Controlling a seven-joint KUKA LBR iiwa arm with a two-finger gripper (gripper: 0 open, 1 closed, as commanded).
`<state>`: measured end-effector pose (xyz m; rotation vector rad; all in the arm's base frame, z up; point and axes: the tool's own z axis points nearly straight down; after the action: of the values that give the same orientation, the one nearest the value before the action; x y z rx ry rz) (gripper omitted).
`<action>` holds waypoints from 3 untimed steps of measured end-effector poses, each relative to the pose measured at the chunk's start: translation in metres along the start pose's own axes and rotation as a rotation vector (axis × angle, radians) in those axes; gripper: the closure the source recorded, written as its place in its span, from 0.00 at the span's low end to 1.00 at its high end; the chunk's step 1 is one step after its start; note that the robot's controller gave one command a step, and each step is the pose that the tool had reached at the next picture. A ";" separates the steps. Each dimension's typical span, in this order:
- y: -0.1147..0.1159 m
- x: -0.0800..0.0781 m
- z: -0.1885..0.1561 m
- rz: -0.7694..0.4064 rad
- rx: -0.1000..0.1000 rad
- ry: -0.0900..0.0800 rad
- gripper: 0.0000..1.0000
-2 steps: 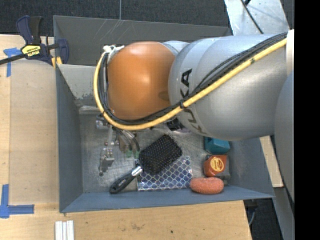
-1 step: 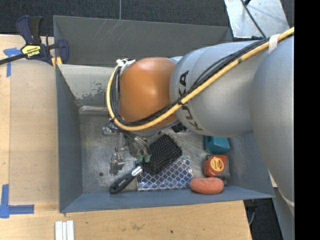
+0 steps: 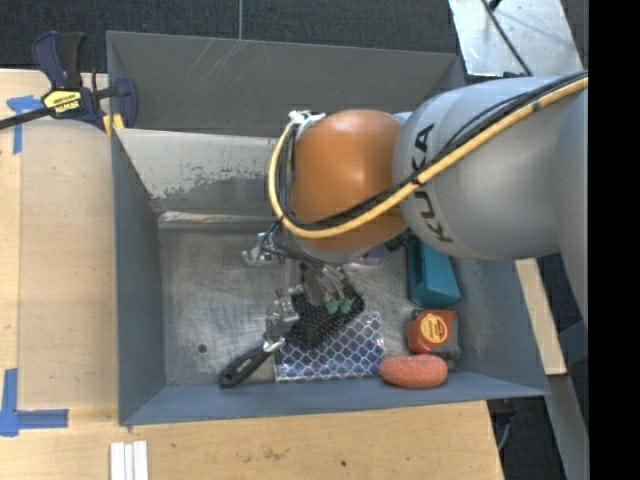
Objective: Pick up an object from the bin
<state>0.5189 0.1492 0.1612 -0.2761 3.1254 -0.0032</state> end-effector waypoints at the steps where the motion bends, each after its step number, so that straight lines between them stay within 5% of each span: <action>1: -0.021 -0.007 0.030 -0.214 -0.003 -0.002 0.00; 2: -0.049 0.000 0.076 -0.622 -0.006 -0.002 0.00; 3: -0.062 -0.016 0.083 -0.873 -0.018 0.005 1.00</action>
Offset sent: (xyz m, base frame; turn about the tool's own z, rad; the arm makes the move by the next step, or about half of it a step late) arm 0.0070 -0.0589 -0.0912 -0.6499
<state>0.5464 0.0907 0.0784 -1.5750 2.7222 0.0206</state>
